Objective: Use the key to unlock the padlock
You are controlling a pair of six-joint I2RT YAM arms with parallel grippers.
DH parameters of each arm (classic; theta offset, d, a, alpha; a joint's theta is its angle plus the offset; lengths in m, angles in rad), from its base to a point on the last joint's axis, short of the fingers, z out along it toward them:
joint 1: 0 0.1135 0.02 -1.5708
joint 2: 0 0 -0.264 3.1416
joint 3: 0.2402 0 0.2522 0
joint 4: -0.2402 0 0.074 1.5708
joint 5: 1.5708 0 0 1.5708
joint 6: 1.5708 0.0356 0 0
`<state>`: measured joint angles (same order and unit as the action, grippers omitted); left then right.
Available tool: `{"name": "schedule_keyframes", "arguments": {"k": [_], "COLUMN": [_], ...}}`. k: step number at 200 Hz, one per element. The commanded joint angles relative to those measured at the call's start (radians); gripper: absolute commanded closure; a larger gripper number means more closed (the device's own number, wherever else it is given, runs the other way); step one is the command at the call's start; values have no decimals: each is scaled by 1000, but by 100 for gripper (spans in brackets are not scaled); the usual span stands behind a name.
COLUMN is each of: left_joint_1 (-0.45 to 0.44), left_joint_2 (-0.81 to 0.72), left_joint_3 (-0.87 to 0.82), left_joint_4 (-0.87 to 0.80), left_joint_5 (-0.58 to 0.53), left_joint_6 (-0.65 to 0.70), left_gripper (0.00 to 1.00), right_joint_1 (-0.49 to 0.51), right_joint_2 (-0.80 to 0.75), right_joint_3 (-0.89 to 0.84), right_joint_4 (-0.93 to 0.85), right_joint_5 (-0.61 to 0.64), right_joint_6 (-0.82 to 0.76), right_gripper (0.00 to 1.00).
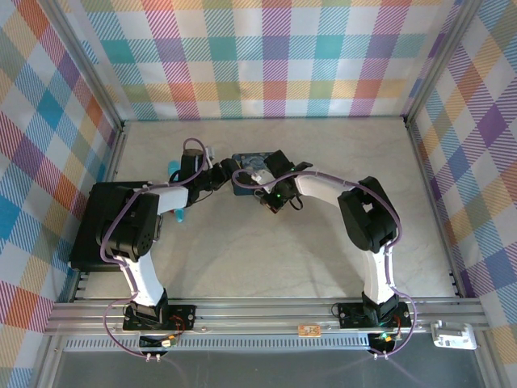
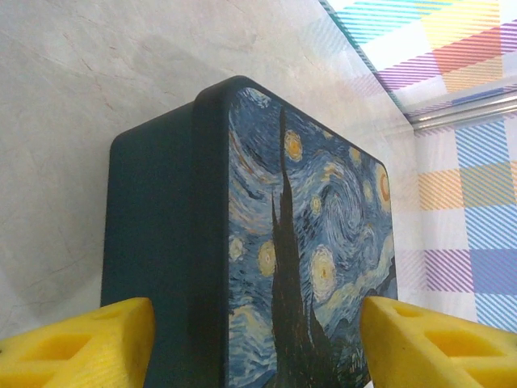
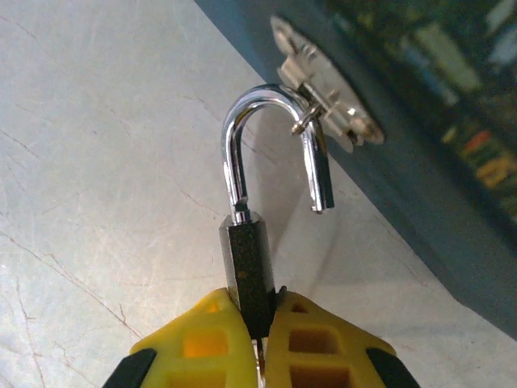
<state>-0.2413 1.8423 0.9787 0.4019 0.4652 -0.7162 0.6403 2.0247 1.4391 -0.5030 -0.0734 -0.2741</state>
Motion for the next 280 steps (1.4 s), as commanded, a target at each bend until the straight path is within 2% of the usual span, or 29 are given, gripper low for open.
{"name": "schedule_keyframes", "arguments": {"k": [1, 103, 122, 189, 215, 229, 250, 280], "left_joint_1": [11, -38, -37, 59, 77, 77, 59, -27], "left_joint_2": [20, 42, 32, -119, -180, -201, -240, -269], "left_joint_3": [18, -11, -23, -36, -45, -65, -147, -225], "left_joint_4": [42, 129, 122, -21, -97, -113, -40, 25], "left_joint_5": [42, 95, 88, 69, 60, 69, 66, -8], "left_joint_6": [14, -30, -29, -4, 2, -16, -81, -141], "left_gripper": [33, 41, 41, 25, 24, 25, 31, 38], "right_joint_1": [-4, -8, -12, -48, -50, -51, -56, -63], "right_joint_2": [10, 86, 96, 33, 41, 51, 52, 49], "right_joint_3": [24, 155, 160, 84, 81, 89, 94, 92], "right_joint_4": [-1, -46, -49, -7, 15, 14, 21, 27], "right_joint_5": [-31, -60, -27, -143, -184, -214, -262, -310], "right_joint_6": [-6, 100, 108, 168, 214, 224, 244, 266], "right_gripper": [100, 100, 100, 100, 100, 100, 100, 100]}}
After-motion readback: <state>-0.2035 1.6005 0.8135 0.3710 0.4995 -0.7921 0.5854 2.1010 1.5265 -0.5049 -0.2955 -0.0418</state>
